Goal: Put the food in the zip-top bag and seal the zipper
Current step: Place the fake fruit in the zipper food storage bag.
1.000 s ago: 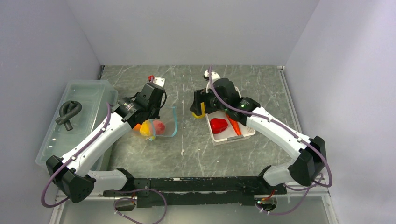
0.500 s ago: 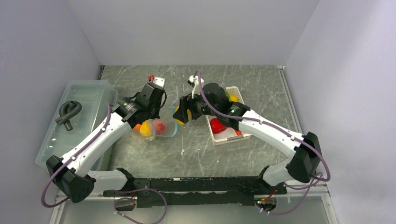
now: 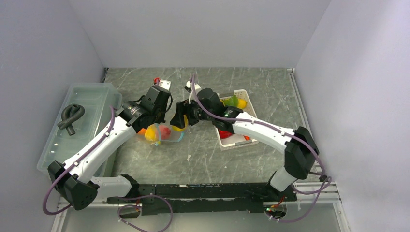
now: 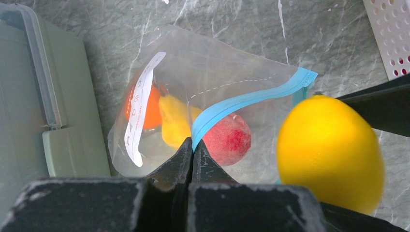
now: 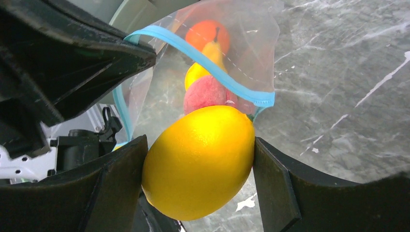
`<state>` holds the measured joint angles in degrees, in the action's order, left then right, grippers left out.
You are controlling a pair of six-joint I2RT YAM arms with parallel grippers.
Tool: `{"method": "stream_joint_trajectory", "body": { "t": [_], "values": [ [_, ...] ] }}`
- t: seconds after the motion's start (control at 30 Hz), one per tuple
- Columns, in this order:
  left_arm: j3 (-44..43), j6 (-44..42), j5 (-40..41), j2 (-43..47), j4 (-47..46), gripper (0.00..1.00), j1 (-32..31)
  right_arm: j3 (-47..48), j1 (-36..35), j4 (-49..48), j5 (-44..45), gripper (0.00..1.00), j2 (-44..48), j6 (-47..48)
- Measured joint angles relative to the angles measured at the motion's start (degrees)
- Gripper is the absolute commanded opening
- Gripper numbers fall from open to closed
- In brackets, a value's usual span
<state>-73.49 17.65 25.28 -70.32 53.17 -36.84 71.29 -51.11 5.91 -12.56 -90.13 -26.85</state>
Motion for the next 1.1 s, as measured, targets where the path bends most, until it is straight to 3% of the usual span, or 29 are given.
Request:
{"method": "stream_joint_trajectory", "body": {
  "t": [0.4,0.63,1.1],
  "values": [
    [0.0,0.0,-0.2,0.0,0.0,0.0,0.0,5.42,-1.25,-1.7,1.22,0.56,-8.0,-3.87],
    [0.0,0.0,-0.68,0.0,-0.02,0.0,0.0,6.82,-1.33,-2.19,5.11,0.62,-9.88,-6.84],
    [0.0,-0.02,-1.81,0.0,-0.22,0.0,0.0,10.1,-1.38,-2.36,10.62,0.91,-12.96,-11.08]
  ]
}}
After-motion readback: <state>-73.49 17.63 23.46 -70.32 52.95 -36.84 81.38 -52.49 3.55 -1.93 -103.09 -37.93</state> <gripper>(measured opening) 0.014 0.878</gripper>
